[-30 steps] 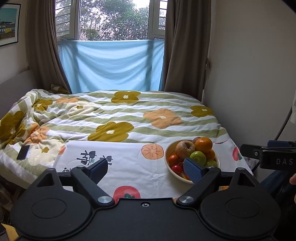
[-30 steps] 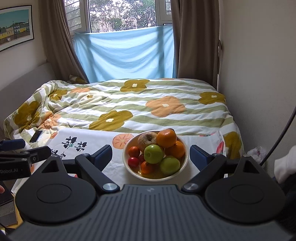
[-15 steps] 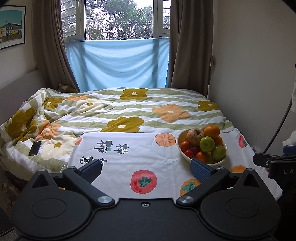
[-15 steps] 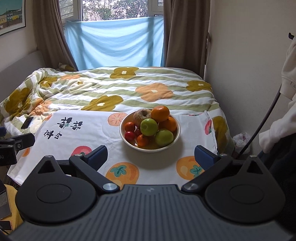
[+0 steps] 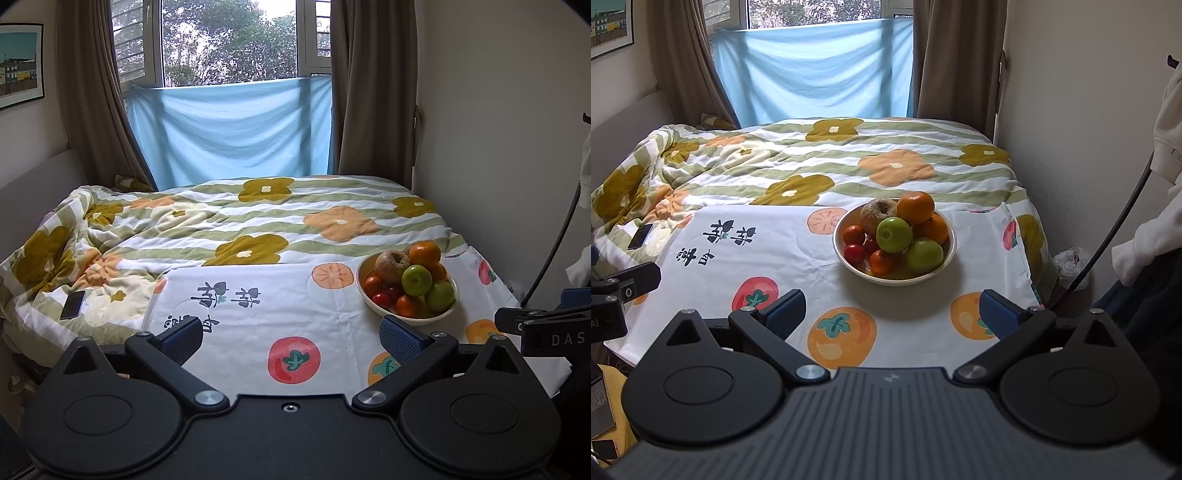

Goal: Organize fruits

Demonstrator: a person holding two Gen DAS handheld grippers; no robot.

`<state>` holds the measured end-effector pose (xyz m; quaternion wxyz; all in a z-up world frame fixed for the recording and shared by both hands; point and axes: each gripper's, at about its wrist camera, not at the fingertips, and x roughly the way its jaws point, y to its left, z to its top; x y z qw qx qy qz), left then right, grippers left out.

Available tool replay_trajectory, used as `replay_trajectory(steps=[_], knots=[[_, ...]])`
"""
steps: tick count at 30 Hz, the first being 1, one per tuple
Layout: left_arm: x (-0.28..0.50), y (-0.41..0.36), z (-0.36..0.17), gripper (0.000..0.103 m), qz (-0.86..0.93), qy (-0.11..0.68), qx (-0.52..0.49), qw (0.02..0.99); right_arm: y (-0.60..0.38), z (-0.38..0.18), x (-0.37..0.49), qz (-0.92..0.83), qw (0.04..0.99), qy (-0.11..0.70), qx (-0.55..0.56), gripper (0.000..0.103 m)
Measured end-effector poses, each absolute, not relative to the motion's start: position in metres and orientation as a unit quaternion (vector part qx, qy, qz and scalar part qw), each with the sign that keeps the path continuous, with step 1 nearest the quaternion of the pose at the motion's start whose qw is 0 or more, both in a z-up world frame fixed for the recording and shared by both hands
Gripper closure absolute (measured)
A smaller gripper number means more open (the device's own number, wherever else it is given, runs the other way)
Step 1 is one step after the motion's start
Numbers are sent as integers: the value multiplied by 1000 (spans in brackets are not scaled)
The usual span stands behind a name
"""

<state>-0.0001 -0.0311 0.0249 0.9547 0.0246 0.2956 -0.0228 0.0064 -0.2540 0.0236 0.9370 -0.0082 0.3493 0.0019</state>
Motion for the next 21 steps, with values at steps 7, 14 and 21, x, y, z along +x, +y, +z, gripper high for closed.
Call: replay_trajectory(steps=[7,14,21], knots=[[-2,-27,25,0,-19,294,25,955,-254,20,8,-1,934,356,-1,0],[-3,-27,25,0,-22,295,28,955,-253,19,7,-3,934,358,-2,0],[-5,-26,25,0,-23,293,28,955,-254,19,7,-4,934,358,-1,0]])
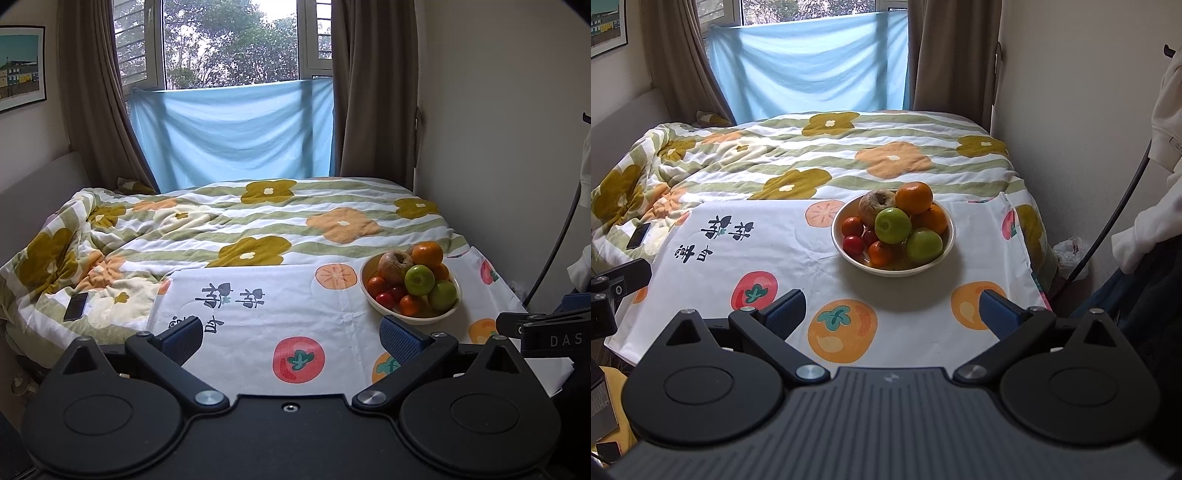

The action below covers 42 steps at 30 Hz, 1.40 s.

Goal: Organize fruits

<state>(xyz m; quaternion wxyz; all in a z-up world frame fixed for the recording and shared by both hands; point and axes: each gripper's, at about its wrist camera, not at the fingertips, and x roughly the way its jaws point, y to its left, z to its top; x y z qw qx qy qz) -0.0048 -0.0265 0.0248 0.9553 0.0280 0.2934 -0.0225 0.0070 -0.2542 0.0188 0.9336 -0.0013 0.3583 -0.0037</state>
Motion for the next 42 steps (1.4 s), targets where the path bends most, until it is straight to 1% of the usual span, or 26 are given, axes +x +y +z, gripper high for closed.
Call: replay_trajectory(steps=[42], knots=[[-6,-21,26,0,-23,298,18,954,-248,20,8,-1,931,365,1,0]])
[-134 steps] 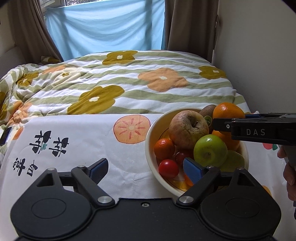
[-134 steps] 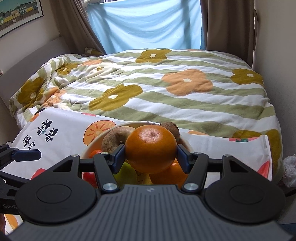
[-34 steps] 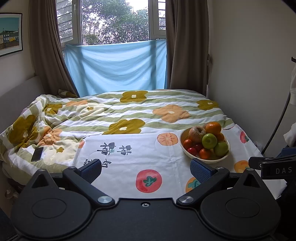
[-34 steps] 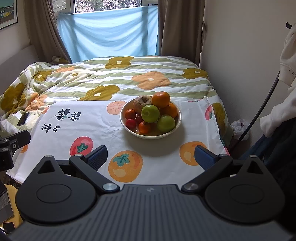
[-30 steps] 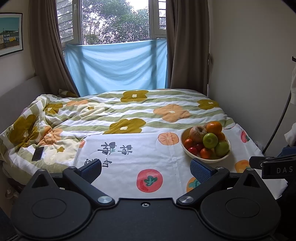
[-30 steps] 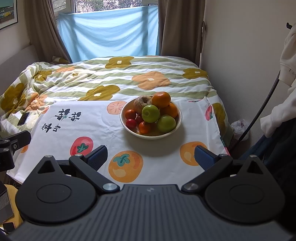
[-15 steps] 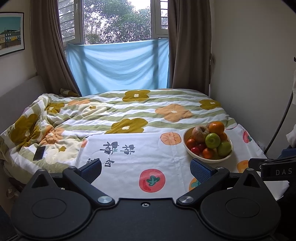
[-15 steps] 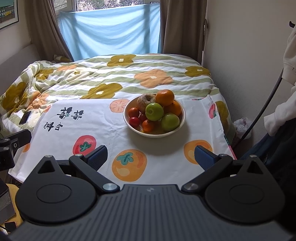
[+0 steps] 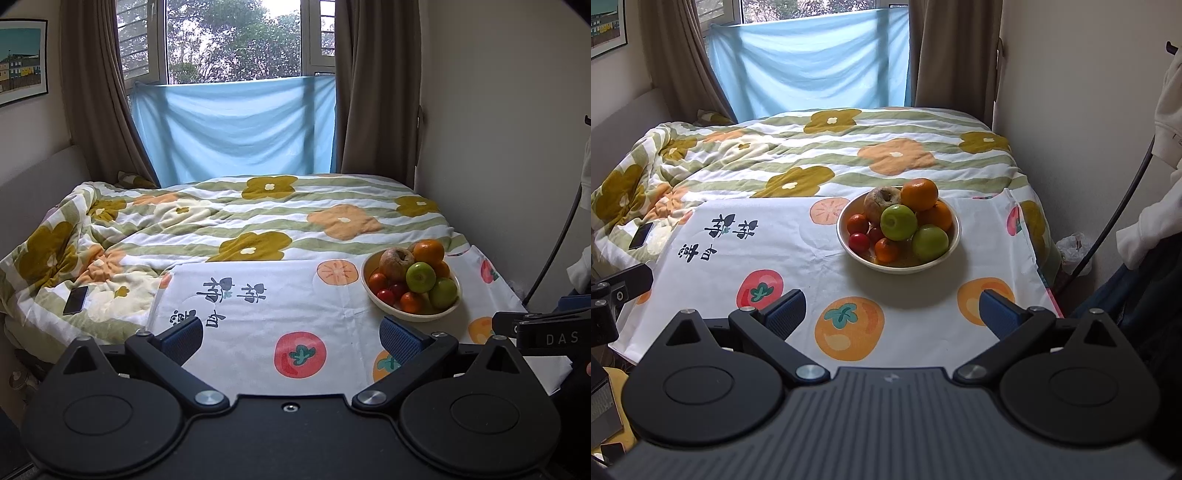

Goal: Organize fruits

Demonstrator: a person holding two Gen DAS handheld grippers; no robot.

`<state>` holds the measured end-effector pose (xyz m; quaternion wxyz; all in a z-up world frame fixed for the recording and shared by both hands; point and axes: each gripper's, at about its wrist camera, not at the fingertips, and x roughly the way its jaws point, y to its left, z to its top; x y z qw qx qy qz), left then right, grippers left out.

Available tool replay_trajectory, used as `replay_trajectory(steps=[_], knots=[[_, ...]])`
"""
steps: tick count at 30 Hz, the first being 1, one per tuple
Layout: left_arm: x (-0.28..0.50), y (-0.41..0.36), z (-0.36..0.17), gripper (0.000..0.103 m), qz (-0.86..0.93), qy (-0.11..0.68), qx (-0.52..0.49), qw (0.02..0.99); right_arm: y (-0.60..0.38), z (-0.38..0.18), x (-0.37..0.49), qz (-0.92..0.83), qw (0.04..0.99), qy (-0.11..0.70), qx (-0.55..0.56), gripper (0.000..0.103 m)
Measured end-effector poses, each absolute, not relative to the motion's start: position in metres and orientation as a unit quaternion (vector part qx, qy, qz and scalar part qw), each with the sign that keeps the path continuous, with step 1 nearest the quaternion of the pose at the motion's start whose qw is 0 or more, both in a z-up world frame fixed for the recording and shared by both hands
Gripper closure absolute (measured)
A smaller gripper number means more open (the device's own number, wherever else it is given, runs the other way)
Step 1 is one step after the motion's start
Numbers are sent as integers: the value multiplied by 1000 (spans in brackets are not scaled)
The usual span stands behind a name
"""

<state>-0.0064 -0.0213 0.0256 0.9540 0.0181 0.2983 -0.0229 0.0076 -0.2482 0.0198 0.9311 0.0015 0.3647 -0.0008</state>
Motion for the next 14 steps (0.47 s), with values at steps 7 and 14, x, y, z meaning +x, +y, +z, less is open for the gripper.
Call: replay_trajectory(steps=[7,14], knots=[[-6,-22,28,0,-21,295,28,955,-249,21,6,-5,932,364,6,0],[-5,-18,26,0,-27,295,30,955,-248,19,6,-6,930,367,5,0]])
